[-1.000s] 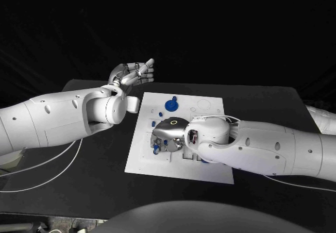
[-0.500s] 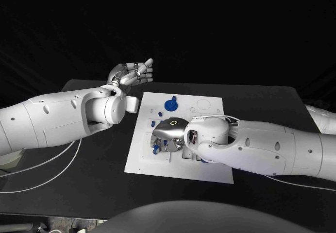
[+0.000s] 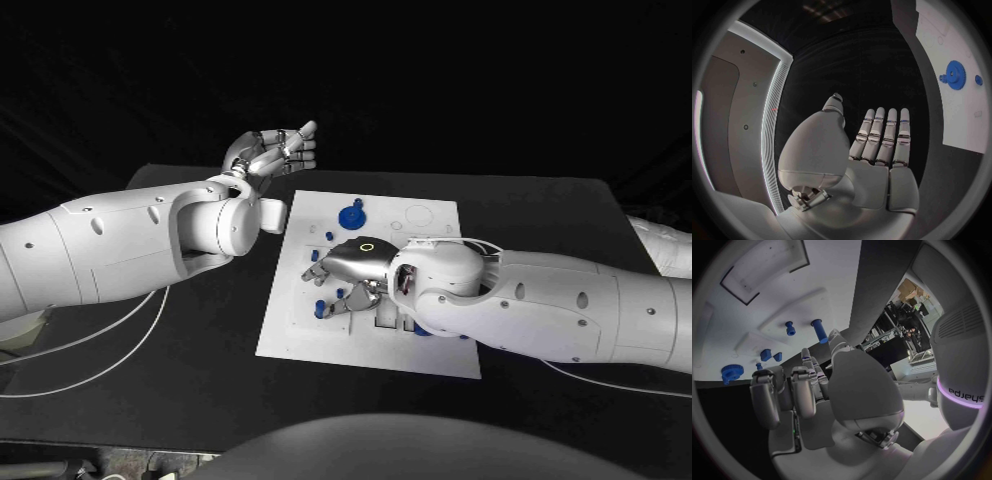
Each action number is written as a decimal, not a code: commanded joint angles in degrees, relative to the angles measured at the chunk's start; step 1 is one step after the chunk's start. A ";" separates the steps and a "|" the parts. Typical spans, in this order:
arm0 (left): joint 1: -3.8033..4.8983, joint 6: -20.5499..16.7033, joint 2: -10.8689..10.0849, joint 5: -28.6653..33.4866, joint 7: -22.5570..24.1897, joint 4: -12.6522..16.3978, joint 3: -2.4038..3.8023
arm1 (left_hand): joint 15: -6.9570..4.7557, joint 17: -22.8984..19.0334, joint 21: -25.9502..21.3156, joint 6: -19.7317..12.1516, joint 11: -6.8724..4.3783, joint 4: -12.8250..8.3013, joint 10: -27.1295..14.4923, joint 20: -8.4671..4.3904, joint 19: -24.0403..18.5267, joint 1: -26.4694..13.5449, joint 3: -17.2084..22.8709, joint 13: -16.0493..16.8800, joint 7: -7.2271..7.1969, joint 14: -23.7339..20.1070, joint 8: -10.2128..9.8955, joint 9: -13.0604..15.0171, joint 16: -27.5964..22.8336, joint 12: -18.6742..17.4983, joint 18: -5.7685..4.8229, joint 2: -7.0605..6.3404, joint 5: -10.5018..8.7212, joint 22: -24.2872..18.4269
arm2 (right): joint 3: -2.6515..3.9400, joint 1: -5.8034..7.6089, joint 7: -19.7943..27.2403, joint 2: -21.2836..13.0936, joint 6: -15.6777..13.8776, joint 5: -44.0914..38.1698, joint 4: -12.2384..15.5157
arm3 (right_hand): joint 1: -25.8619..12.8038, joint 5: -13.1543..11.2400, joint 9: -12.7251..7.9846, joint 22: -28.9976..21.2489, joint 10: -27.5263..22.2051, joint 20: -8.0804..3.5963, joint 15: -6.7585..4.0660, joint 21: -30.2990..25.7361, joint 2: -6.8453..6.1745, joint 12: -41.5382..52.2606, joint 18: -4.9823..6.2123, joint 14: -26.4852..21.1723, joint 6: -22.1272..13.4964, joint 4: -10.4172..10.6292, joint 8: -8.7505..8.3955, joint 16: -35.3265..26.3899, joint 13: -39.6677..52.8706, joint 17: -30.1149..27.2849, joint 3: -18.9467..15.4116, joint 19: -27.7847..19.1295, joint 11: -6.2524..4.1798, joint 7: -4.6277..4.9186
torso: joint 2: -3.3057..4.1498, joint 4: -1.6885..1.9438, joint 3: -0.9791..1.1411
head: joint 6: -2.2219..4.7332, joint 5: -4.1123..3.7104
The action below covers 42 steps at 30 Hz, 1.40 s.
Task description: Assemble the parts on the task board
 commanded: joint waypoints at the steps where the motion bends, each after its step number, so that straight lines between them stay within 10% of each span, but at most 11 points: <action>1: -0.01 1.12 0.27 0.10 0.37 -0.05 0.05 | -0.11 -0.20 -0.33 -0.31 -0.02 -0.05 -0.30 -0.02 0.26 -0.01 0.40 -0.03 1.20 -0.37 0.26 -0.07 0.31 0.39 -0.11 0.48 0.28 -0.18 | 0.00 0.48 1.60 -1.73 -7.88 13.05 1.11 | -0.20 -0.27 0.39 15.05 0.89 0.76 0.87 0.26 0.62 0.66 -0.39 5.98 2.58 -0.21 0.77 0.24 0.16 15.08 -0.31 6.00 0.61 0.52 | -0.04 -0.02 -0.05 | 0.09 0.02; 9: -0.06 1.28 0.51 0.10 0.34 -0.28 0.05 | -0.11 -0.20 -0.33 -0.31 -0.02 -0.05 -0.30 -0.02 0.26 -0.01 0.40 -0.03 1.20 -0.37 0.26 -0.07 0.31 0.39 -0.11 0.48 0.28 -0.18 | -0.02 3.81 1.40 -10.78 -10.69 31.66 6.93 | -0.01 -0.13 1.20 15.05 7.20 2.47 2.75 0.26 3.06 4.28 -0.39 5.98 7.67 -0.56 2.39 0.24 0.92 15.08 -0.50 6.00 1.34 1.30 | -0.06 -0.16 -0.15 | 0.56 -1.01; 17: -0.12 1.35 1.33 0.10 0.30 -1.03 0.04 | -0.11 -0.20 -0.33 -0.31 -0.02 -0.05 -0.30 -0.02 0.26 -0.01 0.40 -0.03 1.20 -0.37 0.26 -0.07 0.31 0.39 -0.11 0.48 0.28 -0.18 | -0.18 6.84 -5.05 -23.13 -6.74 38.50 14.24 | -3.95 1.92 1.04 15.05 17.85 0.39 -0.22 0.26 5.31 14.33 -0.39 5.98 7.59 1.61 1.75 0.24 6.46 15.08 -2.45 6.00 -2.16 -0.81 | -0.43 -0.45 -0.37 | 0.47 -4.49; 20: -0.20 1.44 1.54 0.10 0.29 -1.17 0.04 | -0.11 -0.20 -0.33 -0.31 -0.02 -0.05 -0.30 -0.02 0.26 -0.01 0.40 -0.03 1.20 -0.37 0.26 -0.07 0.31 0.39 -0.11 0.48 0.28 -0.18 | -0.41 7.14 -8.00 -26.01 -4.21 39.14 15.79 | -7.13 4.49 0.97 15.05 10.11 -0.96 -1.63 0.26 6.68 33.18 -0.39 5.98 5.96 1.71 1.37 0.24 23.12 15.08 -4.42 6.00 -1.56 -2.31 | -0.51 -0.65 -0.38 | 0.57 -5.42; 23: -0.29 1.49 1.61 0.10 0.24 -1.22 0.04 | -0.11 -0.20 -0.33 -0.31 -0.02 -0.05 -0.30 -0.02 0.26 -0.01 0.40 -0.03 1.20 -0.37 0.26 -0.07 0.31 0.39 -0.11 0.48 0.28 -0.18 | -0.69 7.24 -10.51 -27.64 -2.31 39.66 16.75 | -8.76 5.60 1.26 15.05 5.60 -0.68 -1.26 0.26 8.20 47.02 -0.39 5.98 5.37 2.39 2.00 0.24 36.69 15.08 -5.14 6.00 -2.38 -1.33 | -0.48 -0.71 -0.30 | 0.64 -6.30; 27: -0.36 1.54 1.69 0.10 0.19 -1.27 0.03 | -0.11 -0.20 -0.33 -0.31 -0.02 -0.05 -0.30 -0.02 0.26 -0.01 0.40 -0.03 1.20 -0.37 0.26 -0.07 0.31 0.39 -0.11 0.48 0.28 -0.18 | -1.09 7.19 -13.84 -29.39 -1.07 40.45 17.90 | -11.24 7.43 3.63 15.05 22.19 -0.40 -0.57 0.26 8.77 77.57 -0.39 5.98 5.64 2.16 6.00 0.24 72.07 15.08 -7.77 6.00 -2.40 -1.00 | -0.52 -0.66 -0.34 | 0.56 -7.50; 32: -0.39 1.42 1.51 0.10 0.17 -1.10 0.03 | -0.11 -0.20 -0.33 -0.31 -0.02 -0.05 -0.30 -0.02 0.26 -0.01 0.39 -0.03 1.20 -0.37 0.27 -0.07 0.31 0.39 -0.11 0.48 0.28 -0.18 | -1.44 7.00 -17.76 -31.00 -0.49 42.15 18.81 | -14.20 9.88 6.41 15.05 40.08 0.05 -0.21 0.26 8.55 85.88 -0.39 5.98 3.11 2.23 9.64 0.24 85.85 15.08 -10.41 6.00 -1.92 -0.80 | -0.49 -0.71 -0.37 | 0.58 -8.14; 42: -0.40 1.26 1.43 0.10 0.09 -0.91 0.03 | -0.11 -0.30 -0.32 -0.34 -0.02 -0.05 -0.33 -0.02 0.27 -0.04 0.37 -0.03 1.20 -0.39 0.30 -0.07 0.39 0.45 -0.11 0.49 0.29 -0.27 | -1.85 6.43 -24.44 -32.15 0.12 43.78 19.33 | -18.02 12.75 12.97 15.05 40.79 0.23 -0.02 0.26 8.29 86.07 -0.39 5.98 -1.75 2.15 17.75 0.24 86.28 15.08 -14.64 6.00 -1.68 -0.77 | -0.54 -0.65 -0.39 | 0.11 -8.74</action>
